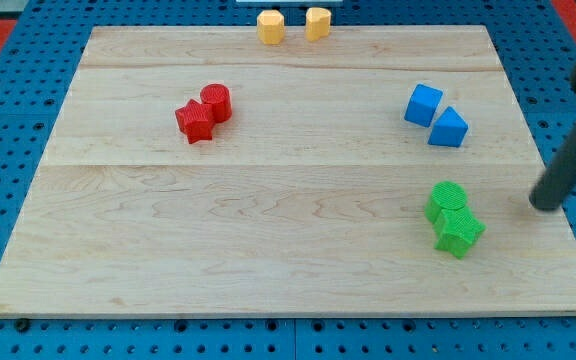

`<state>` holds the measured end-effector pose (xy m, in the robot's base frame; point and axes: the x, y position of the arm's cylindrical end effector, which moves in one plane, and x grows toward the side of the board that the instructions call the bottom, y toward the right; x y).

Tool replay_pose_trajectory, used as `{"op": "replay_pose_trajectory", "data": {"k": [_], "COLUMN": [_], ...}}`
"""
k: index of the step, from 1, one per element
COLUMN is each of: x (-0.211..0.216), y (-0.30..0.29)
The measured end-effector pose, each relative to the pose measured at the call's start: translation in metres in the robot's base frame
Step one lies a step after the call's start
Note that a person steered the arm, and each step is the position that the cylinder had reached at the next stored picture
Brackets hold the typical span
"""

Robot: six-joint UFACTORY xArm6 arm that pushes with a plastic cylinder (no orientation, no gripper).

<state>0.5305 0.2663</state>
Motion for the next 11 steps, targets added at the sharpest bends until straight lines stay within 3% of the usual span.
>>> {"op": "replay_pose_trajectory", "data": {"k": [1,3,4,5,6,9,10,11], "x": [0.034,-0.05,-0.042,-0.042,-0.07,-0.183,-0.205,-0.22], "y": [-0.059,-0.104,-0.132,-0.199,-0.245,-0.247,-0.213,-0.229]}}
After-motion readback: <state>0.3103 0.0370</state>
